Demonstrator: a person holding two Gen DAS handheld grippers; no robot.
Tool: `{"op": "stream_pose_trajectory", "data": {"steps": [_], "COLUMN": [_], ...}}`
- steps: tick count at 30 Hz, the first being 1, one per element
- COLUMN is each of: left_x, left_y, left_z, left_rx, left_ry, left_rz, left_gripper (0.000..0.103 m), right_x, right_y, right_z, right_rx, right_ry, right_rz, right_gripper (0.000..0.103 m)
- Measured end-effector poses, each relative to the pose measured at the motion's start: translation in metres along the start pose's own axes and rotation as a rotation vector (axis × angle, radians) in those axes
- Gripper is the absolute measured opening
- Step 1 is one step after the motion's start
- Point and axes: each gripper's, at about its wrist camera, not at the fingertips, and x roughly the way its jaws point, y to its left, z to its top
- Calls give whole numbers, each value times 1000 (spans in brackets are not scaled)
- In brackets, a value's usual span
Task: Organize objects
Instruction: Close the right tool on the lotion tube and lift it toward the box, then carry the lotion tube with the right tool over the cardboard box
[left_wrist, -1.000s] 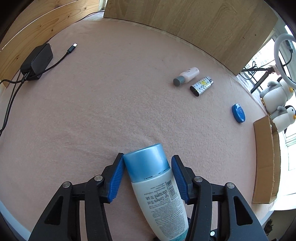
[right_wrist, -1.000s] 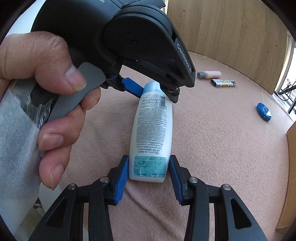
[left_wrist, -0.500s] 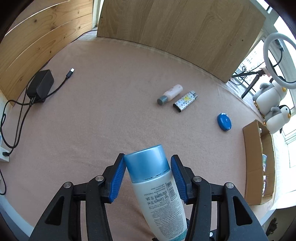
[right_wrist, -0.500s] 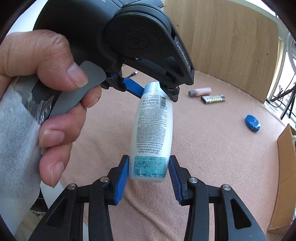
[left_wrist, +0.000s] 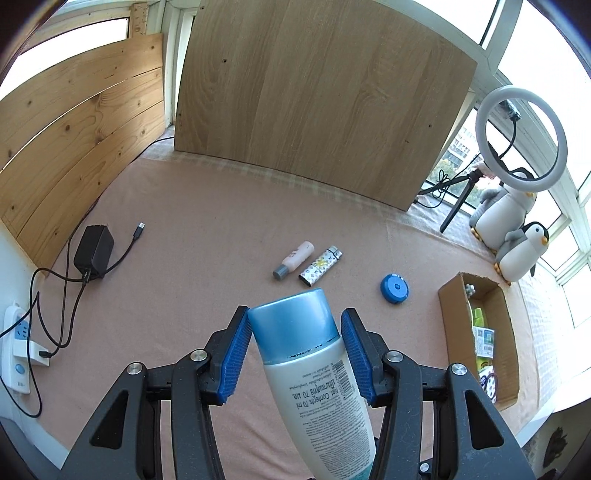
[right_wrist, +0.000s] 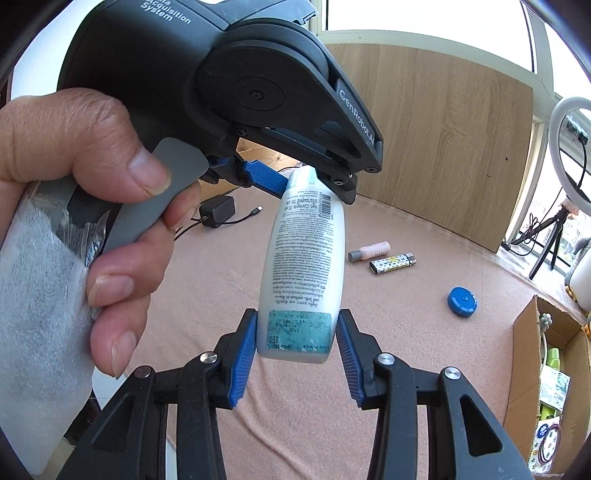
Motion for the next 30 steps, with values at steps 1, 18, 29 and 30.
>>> {"op": "stream_pose_trajectory", "data": {"steps": [1,18,29,30], "left_x": [-1,1,19,21], "left_y": [0,-55,-156,-166], "left_z": [1,2,-1,-2], "left_rx": [1,92,250,265], "left_ry": [-2,0,23,26], "left_rz": [0,-25,-108,-117], "left_gripper": [53,54,54,54], "right_x": [-1,-43,-80,-82], "right_y": [-1,9,-43,-50], "right_z": [0,-22,-45,-47], "right_rx": [0,68,193,205], "right_ry": [-2,-33,-63,-65], "right_rz": [0,-57,-178,-191], "right_gripper": [39,39,39,39]}}
